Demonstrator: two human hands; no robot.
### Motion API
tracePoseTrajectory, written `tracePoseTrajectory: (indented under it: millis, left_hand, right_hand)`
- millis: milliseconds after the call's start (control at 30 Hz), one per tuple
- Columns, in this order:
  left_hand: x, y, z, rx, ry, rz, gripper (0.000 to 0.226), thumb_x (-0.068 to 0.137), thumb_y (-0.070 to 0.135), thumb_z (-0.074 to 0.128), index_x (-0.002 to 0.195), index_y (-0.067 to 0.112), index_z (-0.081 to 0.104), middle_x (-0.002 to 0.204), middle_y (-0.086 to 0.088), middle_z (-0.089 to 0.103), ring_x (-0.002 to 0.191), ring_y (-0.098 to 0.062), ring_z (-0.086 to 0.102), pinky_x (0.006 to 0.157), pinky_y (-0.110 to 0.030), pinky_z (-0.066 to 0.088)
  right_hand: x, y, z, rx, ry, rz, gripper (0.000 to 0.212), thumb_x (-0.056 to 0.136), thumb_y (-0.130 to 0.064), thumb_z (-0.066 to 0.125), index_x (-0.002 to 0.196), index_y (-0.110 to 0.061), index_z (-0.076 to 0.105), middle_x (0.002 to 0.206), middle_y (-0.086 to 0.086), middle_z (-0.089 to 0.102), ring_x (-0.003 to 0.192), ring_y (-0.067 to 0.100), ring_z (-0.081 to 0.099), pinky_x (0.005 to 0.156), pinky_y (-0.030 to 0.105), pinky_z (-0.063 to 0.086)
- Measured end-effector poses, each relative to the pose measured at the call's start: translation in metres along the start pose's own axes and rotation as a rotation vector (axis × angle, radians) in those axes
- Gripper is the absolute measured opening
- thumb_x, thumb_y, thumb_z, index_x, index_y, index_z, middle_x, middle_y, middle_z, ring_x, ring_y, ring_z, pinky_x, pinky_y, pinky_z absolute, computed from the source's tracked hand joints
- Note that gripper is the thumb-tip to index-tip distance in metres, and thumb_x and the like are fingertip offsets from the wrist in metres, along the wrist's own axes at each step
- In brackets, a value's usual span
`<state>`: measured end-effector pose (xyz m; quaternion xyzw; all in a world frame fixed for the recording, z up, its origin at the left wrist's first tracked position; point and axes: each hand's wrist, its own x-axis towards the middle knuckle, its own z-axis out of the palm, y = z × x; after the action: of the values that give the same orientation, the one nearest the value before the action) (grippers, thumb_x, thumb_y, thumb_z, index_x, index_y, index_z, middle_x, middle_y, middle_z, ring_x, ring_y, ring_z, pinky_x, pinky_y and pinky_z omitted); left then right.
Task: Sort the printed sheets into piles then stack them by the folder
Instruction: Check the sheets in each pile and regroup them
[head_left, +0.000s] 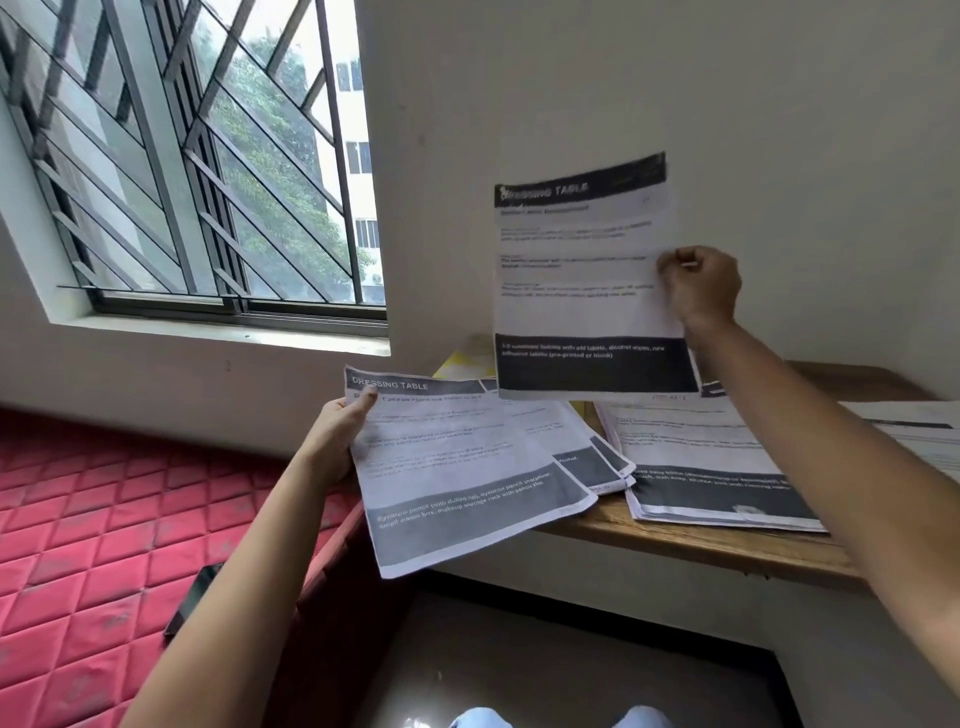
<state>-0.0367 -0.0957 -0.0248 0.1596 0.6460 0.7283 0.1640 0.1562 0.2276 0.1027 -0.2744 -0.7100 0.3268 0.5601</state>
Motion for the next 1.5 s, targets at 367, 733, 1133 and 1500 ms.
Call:
tracePoseTrajectory:
  millis: [367, 733, 1133, 1500]
  left_hand:
    - [0.004, -0.001, 0.007, -0.298, -0.089, -0.134, 0.087, 0.089, 0.075, 0.014, 0.114, 0.005, 0.060, 0.109, -0.024, 0.068, 0.092, -0.036, 0.070, 0.073, -0.043, 0.055]
    - [0.014, -0.005, 0.002, -0.008, 0.027, 0.151, 0.039, 0.081, 0.038, 0.068, 0.106, 0.008, 0.062, 0.103, -0.013, 0.067, 0.104, -0.034, 0.064, 0.092, -0.044, 0.052]
    - [0.020, -0.012, -0.015, 0.108, 0.016, 0.185, 0.051, 0.062, -0.011, 0.069, 0.107, 0.001, 0.049, 0.088, -0.010, 0.061, 0.056, -0.001, 0.065, 0.056, -0.014, 0.053]
    - [0.015, -0.012, -0.021, 0.146, 0.051, 0.202, 0.041, 0.082, -0.022, 0.054, 0.117, -0.001, 0.045, 0.088, -0.008, 0.060, 0.061, -0.006, 0.065, 0.055, -0.013, 0.052]
  right_hand:
    - [-0.096, 0.023, 0.074, 0.051, -0.443, 0.149, 0.008, 0.089, -0.012, 0.063, 0.083, -0.009, 0.066, 0.085, 0.008, 0.063, 0.080, 0.020, 0.059, 0.063, 0.024, 0.047]
    - [-0.130, 0.021, 0.094, -0.058, -0.535, 0.110, 0.012, 0.089, -0.018, 0.064, 0.094, -0.007, 0.066, 0.091, 0.002, 0.064, 0.083, 0.015, 0.057, 0.065, 0.020, 0.042]
    - [-0.105, 0.035, 0.069, -0.316, -0.728, 0.067, 0.035, 0.087, -0.028, 0.067, 0.109, -0.001, 0.063, 0.109, 0.014, 0.065, 0.100, 0.027, 0.060, 0.080, 0.032, 0.045]
    - [-0.110, 0.041, 0.067, -0.533, -0.776, 0.126, 0.037, 0.072, -0.038, 0.079, 0.069, -0.012, 0.053, 0.070, 0.004, 0.053, 0.061, 0.016, 0.051, 0.050, 0.027, 0.035]
